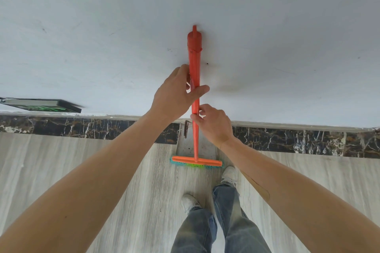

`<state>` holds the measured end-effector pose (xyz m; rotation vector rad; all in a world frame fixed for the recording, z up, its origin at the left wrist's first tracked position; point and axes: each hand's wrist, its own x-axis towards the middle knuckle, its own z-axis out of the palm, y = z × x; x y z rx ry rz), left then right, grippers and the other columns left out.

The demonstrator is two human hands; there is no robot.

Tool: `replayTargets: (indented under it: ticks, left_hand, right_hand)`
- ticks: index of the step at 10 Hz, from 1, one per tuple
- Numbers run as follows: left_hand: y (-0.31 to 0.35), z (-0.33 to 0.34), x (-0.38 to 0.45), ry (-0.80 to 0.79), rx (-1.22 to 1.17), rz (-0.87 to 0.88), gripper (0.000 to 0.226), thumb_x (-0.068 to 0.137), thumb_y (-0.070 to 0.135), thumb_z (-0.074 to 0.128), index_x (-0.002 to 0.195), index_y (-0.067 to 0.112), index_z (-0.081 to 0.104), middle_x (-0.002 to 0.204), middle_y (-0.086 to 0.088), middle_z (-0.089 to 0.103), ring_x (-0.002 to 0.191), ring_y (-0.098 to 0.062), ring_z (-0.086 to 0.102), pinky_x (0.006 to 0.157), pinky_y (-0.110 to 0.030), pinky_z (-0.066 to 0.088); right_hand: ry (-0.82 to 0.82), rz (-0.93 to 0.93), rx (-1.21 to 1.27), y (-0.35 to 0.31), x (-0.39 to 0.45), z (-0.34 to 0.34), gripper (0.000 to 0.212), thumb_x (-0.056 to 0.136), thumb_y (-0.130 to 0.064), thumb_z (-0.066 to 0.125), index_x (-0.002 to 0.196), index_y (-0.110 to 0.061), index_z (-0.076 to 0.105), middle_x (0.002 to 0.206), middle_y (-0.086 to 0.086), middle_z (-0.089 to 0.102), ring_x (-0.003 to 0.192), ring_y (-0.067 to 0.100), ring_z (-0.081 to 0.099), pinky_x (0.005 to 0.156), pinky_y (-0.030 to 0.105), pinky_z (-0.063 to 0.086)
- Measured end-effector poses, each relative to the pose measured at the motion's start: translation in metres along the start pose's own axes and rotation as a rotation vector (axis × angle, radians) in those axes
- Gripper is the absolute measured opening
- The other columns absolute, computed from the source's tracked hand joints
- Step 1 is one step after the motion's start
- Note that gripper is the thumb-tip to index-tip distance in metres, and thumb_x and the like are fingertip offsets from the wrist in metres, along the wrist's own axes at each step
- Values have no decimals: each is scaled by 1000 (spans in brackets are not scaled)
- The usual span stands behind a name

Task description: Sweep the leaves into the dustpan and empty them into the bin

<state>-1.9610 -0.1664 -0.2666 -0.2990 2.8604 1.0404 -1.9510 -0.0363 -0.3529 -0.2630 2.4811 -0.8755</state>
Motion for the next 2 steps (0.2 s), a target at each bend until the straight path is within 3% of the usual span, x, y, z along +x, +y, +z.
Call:
replayTargets:
  ticks: [1, 2]
  left_hand:
    - [-2, -9, -22, 71, -31, -39, 47, 87, 54, 62, 123, 25, 50, 114, 9, 56, 99, -8, 57, 82, -34, 52]
    - [-4, -18, -42, 126, -32, -42, 53, 88, 55, 58, 129, 23, 48, 120, 6, 55, 106, -10, 56, 84, -33, 51]
  right_hand:
    - [130, -27, -15, -7, -12, -23, 50, 95, -56, 45, 130, -23, 59, 129, -5, 64, 116, 18, 62, 98, 37, 49]
    - [193, -77, -105, -8, -21, -36, 51, 96, -56, 42, 136, -26, 53, 138, -7, 58, 126, 17, 54, 105, 38, 42]
